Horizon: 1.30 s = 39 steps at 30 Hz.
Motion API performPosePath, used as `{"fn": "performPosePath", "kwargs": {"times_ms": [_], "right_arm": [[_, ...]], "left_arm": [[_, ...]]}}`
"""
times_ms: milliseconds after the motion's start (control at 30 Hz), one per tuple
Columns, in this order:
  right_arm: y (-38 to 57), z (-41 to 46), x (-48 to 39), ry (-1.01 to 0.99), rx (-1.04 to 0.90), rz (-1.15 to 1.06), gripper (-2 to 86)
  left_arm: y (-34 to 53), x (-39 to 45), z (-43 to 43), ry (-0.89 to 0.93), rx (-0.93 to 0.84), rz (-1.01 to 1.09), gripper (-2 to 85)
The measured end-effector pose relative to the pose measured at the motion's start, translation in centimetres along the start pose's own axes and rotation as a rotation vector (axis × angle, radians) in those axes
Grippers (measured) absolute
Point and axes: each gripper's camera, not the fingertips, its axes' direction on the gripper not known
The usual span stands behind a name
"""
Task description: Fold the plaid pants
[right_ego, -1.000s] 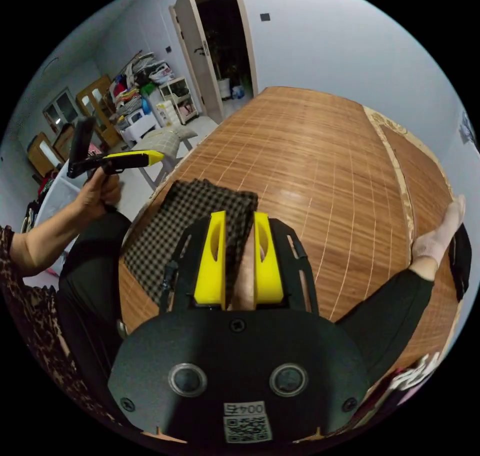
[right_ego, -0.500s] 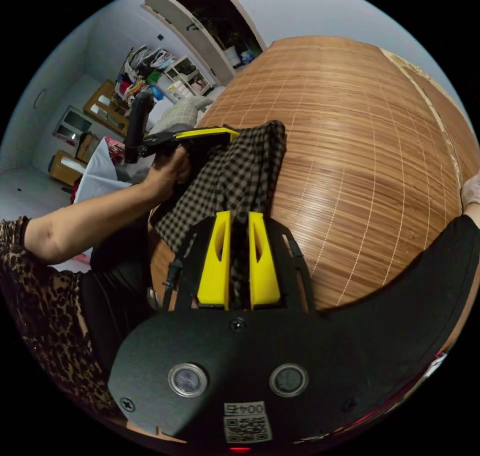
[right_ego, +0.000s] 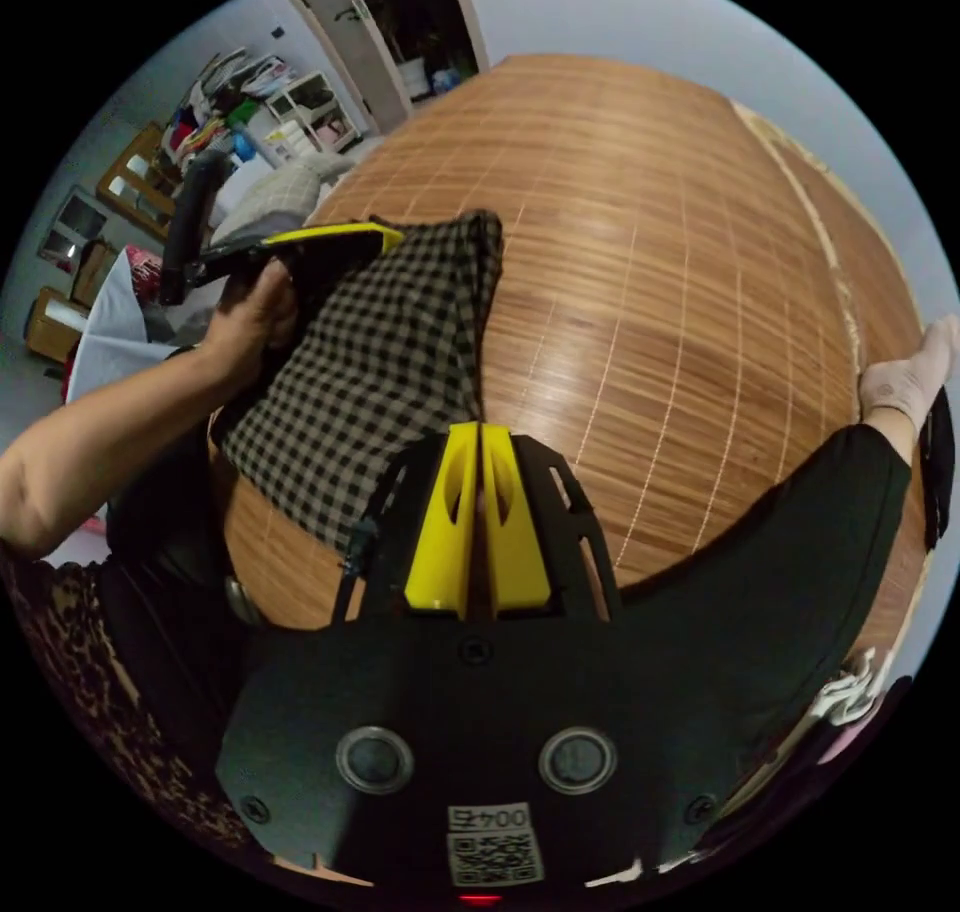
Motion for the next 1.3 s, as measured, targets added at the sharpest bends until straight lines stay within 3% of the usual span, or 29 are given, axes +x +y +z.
{"fn": "performPosePath", "kwargs": {"times_ms": [100, 267, 467, 567, 667, 833, 967, 1033, 1167, 1300], "right_arm": [[-0.5, 1.2, 0.9, -0.069, -0.081, -0.008, 1.2], [-0.1, -2.7, 3.7, -0.234, 0.095, 0.02, 7.7], [-5.2, -2.0, 4.6, -0.249, 0.115, -0.072, 10.1], [-6.2, -0.2, 5.0, -0.258, 0.132, -0.053, 10.4], [-6.2, 1.3, 5.3, -0.353, 0.145, -0.054, 5.2], [-6.2, 2.4, 4.1, -0.13, 0.133, -0.117, 3.4], [-5.2, 3.2, 6.1, -0.291, 0.162, -0.033, 5.1], [-3.8, 1.3, 5.9, -0.26, 0.255, -0.032, 6.3], [-0.2, -1.4, 2.2, -0.254, 0.425, -0.233, 10.6], [0.4, 1.0, -1.2, -0.203, 0.34, -0.333, 12.5]], "left_arm": [[0.2, 0.2, 0.4, -0.015, -0.001, 0.01, 1.1], [0.6, 0.3, 1.0, -0.033, 0.002, 0.02, 0.9], [1.0, 0.3, 1.6, -0.049, 0.003, 0.031, 0.8], [1.2, 0.2, 1.8, -0.055, 0.003, 0.032, 0.8], [1.4, 0.2, 2.0, -0.064, 0.002, 0.038, 0.8], [1.7, -0.1, 2.3, -0.068, 0.001, 0.035, 0.9], [2.0, -0.4, 2.4, -0.076, -0.003, 0.034, 1.1], [2.2, -0.7, 2.5, -0.07, -0.002, 0.031, 1.2], [2.3, -1.5, 2.4, -0.043, -0.014, 0.018, 1.6], [2.3, -2.6, -0.2, 0.013, 0.042, -0.008, 2.9]]}}
